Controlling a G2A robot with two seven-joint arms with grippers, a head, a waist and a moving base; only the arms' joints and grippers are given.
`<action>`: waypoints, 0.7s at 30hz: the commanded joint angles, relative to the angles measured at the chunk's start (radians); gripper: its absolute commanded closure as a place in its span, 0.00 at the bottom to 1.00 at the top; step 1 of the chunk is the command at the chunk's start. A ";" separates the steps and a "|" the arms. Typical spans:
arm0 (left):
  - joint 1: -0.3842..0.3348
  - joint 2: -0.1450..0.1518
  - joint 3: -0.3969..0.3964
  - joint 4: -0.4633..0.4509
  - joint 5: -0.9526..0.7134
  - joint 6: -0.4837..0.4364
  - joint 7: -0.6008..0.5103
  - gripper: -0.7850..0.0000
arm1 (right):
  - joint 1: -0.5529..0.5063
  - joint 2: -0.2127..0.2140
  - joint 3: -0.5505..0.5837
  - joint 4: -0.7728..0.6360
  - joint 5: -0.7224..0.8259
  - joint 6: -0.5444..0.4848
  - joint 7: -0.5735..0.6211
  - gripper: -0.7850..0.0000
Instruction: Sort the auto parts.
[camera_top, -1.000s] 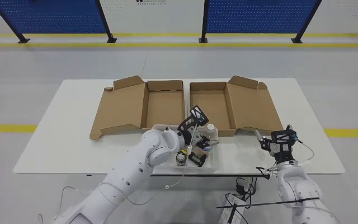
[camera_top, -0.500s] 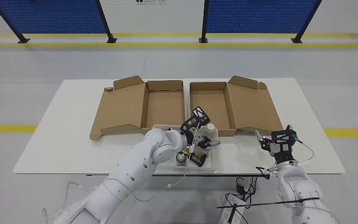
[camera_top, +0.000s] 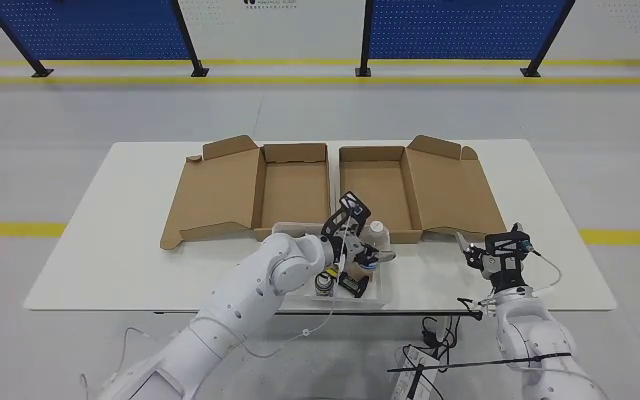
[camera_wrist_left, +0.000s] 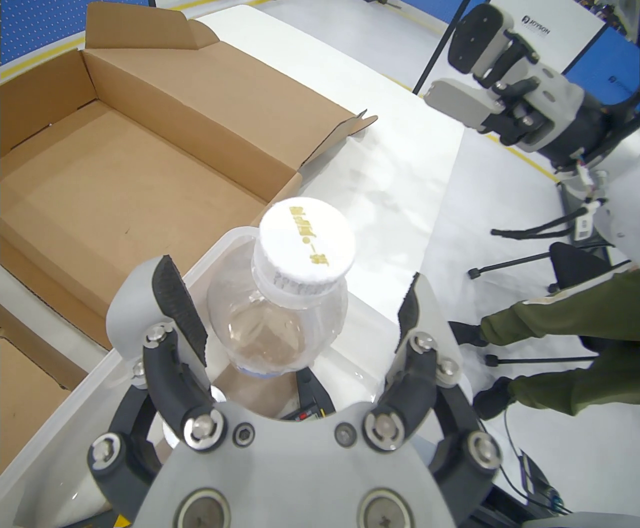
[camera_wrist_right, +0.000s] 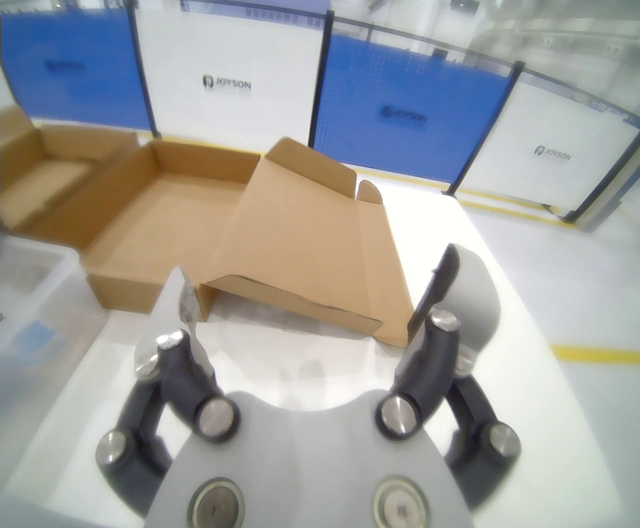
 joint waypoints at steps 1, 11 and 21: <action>-0.004 -0.003 0.003 0.011 0.000 -0.001 0.000 0.01 | 0.000 0.000 0.000 0.000 0.000 0.000 0.000 0.00; -0.022 -0.019 0.020 0.056 -0.010 -0.005 0.001 0.35 | 0.000 0.000 0.000 0.000 0.000 0.000 0.000 0.00; -0.026 -0.028 0.021 0.070 0.001 -0.008 0.012 1.00 | 0.000 0.000 0.000 0.000 0.000 0.000 0.000 0.00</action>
